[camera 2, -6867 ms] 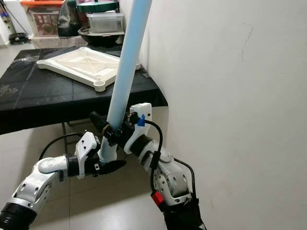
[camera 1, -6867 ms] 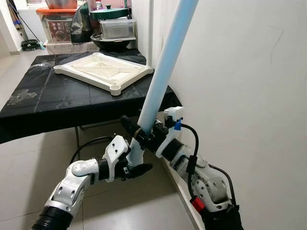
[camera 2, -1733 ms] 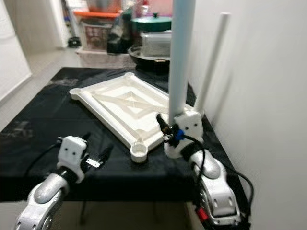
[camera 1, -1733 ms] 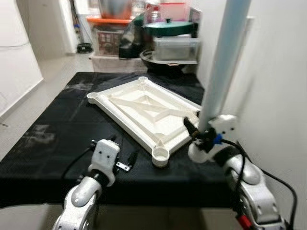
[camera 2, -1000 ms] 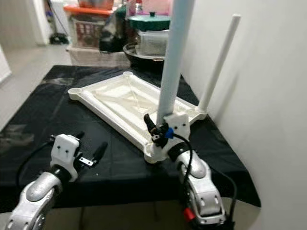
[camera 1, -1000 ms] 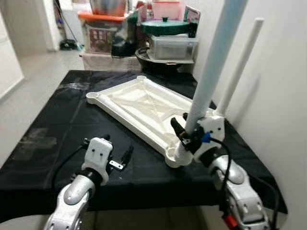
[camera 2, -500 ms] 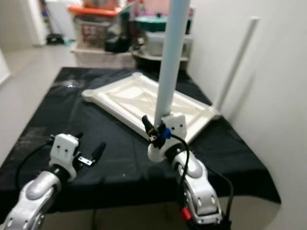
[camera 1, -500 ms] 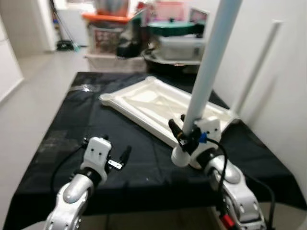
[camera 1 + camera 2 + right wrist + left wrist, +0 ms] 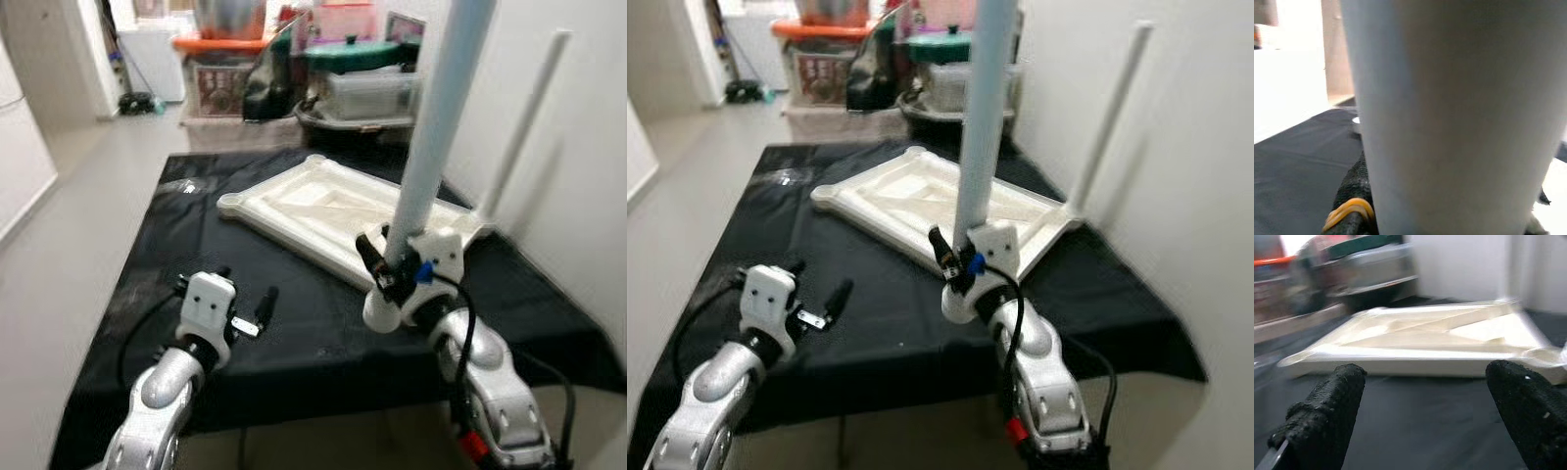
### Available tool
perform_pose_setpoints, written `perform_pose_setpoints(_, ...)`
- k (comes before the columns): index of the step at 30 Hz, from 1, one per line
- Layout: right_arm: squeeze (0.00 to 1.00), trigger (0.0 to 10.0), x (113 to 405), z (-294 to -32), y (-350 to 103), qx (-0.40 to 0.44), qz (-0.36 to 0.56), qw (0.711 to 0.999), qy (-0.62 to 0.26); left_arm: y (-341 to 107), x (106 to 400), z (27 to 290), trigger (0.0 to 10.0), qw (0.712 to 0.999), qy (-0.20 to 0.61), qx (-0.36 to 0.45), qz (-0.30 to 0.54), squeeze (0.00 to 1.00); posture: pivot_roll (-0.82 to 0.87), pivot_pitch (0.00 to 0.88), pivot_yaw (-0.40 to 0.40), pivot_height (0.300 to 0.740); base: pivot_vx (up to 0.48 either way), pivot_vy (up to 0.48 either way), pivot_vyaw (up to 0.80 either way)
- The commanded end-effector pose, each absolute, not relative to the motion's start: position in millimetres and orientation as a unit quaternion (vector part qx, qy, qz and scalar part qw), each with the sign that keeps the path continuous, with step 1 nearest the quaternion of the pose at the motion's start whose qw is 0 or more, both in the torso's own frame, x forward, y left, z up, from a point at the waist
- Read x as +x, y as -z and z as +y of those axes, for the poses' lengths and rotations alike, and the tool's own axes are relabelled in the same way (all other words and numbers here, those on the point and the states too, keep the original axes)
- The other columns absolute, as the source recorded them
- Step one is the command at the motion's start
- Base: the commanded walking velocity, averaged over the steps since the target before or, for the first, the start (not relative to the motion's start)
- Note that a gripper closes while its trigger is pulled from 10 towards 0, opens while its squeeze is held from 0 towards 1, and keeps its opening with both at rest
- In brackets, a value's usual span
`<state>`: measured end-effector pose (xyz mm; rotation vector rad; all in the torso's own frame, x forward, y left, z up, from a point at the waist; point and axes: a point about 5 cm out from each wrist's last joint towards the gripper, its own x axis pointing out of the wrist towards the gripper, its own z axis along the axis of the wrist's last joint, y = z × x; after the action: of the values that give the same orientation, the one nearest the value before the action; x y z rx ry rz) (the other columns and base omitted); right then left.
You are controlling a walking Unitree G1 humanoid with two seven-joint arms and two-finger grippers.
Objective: Building children table
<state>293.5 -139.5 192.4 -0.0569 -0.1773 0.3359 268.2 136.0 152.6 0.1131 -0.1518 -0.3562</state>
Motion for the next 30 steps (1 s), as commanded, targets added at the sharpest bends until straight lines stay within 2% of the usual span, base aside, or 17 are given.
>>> perform_pose_setpoints(1, 0.00, 10.0, 295.1, -139.1, -191.8, -0.023, -0.085, 0.983, -0.163, -150.7, 267.6, 139.2, 10.0, 0.980, 0.178, 0.057, -0.071, 0.00, 0.05, 0.000, -0.052, 0.740, 0.480, 0.000, -0.43)
perform_pose_setpoints(5, 0.00, 10.0, 295.3, -139.0, -190.4, -0.021, -0.079, 0.984, -0.162, -150.6, 267.5, 138.7, 10.0, 0.979, 0.180, 0.057, -0.072, 0.00, 0.05, 0.000, -0.051, 0.740, 0.480, 0.000, -0.71)
perform_pose_setpoints(8, 0.00, 10.0, 295.2, -139.0, -190.8, -0.019, -0.081, 0.984, -0.161, -150.5, 268.4, 139.2, 10.0, 0.980, 0.173, 0.060, -0.072, 0.00, 0.05, 0.000, -0.050, 0.740, 0.000, 0.000, -0.42)
perform_pose_setpoints(30, 0.00, 10.0, 302.7, -140.4, -194.2, -0.039, -0.092, 0.978, -0.184, -144.7, 268.1, 133.0, 10.0, 0.979, 0.185, 0.063, -0.062, 0.00, 0.06, 0.000, -0.064, 0.740, 0.000, 0.000, 0.00)
